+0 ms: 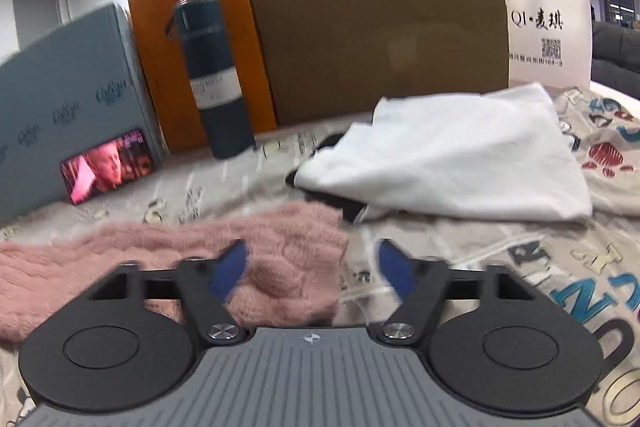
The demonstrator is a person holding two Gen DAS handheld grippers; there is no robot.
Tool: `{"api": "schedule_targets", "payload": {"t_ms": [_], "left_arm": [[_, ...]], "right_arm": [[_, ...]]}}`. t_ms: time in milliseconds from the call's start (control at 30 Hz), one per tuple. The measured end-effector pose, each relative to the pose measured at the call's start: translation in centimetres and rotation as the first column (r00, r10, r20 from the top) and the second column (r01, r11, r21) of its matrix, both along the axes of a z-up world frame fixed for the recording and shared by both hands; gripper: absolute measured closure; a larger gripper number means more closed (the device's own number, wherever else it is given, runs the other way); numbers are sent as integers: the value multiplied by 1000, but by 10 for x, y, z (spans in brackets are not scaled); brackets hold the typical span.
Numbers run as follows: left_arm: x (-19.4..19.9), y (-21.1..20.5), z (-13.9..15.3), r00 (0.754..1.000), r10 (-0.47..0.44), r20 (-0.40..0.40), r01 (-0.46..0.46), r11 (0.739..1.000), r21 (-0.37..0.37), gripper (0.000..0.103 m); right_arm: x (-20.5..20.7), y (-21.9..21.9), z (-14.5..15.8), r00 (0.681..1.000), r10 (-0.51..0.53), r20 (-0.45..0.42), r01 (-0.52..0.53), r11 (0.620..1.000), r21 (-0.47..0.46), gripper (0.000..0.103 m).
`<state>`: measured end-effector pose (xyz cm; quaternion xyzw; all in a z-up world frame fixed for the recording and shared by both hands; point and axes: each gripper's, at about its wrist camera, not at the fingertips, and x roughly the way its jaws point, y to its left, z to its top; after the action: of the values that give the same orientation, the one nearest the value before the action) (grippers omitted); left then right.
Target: Fold clothes
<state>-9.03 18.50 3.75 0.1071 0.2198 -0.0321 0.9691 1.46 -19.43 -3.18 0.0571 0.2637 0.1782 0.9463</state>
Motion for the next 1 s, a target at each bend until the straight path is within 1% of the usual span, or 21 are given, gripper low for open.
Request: {"api": "schedule_targets", "payload": {"t_ms": [33,67,100,133,167,233,267,367,467,533,633,700,733,767,800,833,867,900,933,967,1000], "left_arm": [[6,-7,-4,999,-16,-29,16,1000,16,28],[12,-13,-9,998,-25,-61,27,999,32,29],[17,-18,-13,995,-28,-91,32,999,41,31],[22,-21,-18,993,-37,-112,42,998,39,44],[24,-23,-21,991,-54,-126,58,998,29,71],[25,-25,-27,987,-79,-137,81,997,10,85],[24,-26,-29,989,-77,-128,79,997,17,89],[19,-31,-27,997,-36,-66,39,998,48,92],[18,-31,-19,1000,25,7,-25,998,56,92],[21,-29,-18,999,45,16,-46,997,57,92],[30,-28,-22,998,56,-15,-55,997,54,88],[36,-30,-31,996,76,-38,-73,995,70,86],[37,-30,-33,996,82,-44,-79,994,73,85],[37,-30,-33,996,82,-44,-79,994,72,84],[36,-30,-32,996,83,-38,-80,994,68,82],[34,-30,-30,996,90,-28,-88,994,58,76],[32,-29,-27,994,104,-21,-103,994,43,67],[29,-27,-24,993,119,-13,-119,993,27,63],[26,-26,-19,991,135,1,-135,991,11,52],[21,-26,-14,988,151,17,-151,989,-3,42],[16,-25,-9,985,167,35,-167,986,-18,37]], "right_arm": [[-1,2,-1,1000,4,-2,-4,1000,-3,64],[-1,3,-1,1000,7,-4,-8,1000,-6,66],[-2,5,-1,1000,10,-4,-10,1000,-10,73],[-4,6,0,1000,5,10,-5,1000,-20,81],[-6,7,1,1000,9,20,-8,1000,-22,84],[-8,9,4,999,17,41,-16,1000,-27,93],[-10,10,6,999,18,51,-17,999,-33,94],[-11,14,13,994,10,105,-6,999,-39,96],[-10,17,23,986,-9,165,12,1000,-18,96],[-7,20,25,982,-32,188,35,999,-13,96],[9,22,17,991,-45,125,47,999,-17,96],[20,25,6,993,-77,84,81,996,-42,96],[26,25,1,995,-86,46,88,995,-49,96],[32,23,-2,996,-87,4,88,995,-37,96],[31,20,-3,996,-95,-1,95,995,-19,95],[31,16,-3,995,-103,-4,103,995,-1,89],[29,13,-3,993,-118,-1,118,993,19,84],[27,10,-2,991,-133,2,133,990,39,68],[23,6,0,988,-153,2,152,986,63,54],[19,2,2,985,-172,1,172,981,86,50],[16,-2,4,982,-190,-1,189,976,111,45]]}}
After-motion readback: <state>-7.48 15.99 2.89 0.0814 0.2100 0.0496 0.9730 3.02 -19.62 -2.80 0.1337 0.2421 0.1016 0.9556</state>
